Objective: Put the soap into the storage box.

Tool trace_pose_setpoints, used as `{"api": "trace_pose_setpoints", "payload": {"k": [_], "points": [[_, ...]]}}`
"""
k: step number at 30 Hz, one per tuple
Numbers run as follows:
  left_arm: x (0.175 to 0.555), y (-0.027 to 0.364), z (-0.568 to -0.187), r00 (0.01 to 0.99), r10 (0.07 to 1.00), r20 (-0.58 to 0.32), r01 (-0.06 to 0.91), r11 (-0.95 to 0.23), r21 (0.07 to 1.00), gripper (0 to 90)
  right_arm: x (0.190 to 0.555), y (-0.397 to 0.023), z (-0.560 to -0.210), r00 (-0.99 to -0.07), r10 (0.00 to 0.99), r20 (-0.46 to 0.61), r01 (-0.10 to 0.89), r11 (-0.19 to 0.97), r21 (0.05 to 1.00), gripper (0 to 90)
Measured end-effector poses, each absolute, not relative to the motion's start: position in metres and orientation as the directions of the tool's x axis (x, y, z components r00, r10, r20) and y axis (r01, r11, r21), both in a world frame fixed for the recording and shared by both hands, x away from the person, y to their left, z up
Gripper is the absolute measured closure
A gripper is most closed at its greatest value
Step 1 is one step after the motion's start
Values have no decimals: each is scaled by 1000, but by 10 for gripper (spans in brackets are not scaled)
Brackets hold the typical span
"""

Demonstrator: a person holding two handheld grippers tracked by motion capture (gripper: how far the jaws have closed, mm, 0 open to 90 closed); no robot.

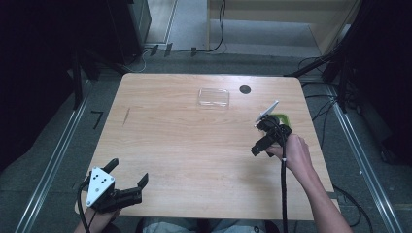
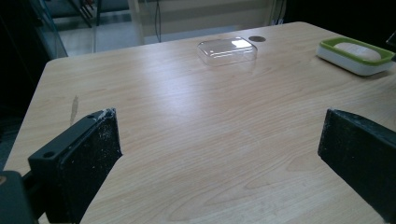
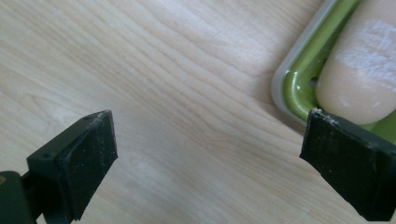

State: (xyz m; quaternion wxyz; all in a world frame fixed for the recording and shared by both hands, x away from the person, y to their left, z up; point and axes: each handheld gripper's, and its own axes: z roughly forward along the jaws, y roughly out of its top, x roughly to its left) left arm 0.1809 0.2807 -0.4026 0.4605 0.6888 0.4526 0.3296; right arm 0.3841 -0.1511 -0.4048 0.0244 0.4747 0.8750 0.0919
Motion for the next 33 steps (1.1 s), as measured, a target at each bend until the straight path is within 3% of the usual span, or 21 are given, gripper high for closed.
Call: {"api": "trace_pose_setpoints", "payload": {"k": [18, 33], "points": [[180, 281, -402, 373, 927, 40, 314, -166, 935, 0, 349, -130, -433, -629, 777, 18, 775, 625, 95, 38], [180, 280, -402, 373, 927, 44, 314, -170, 934, 0, 316, -127, -443, -657, 752, 45, 753, 653, 83, 40]]}}
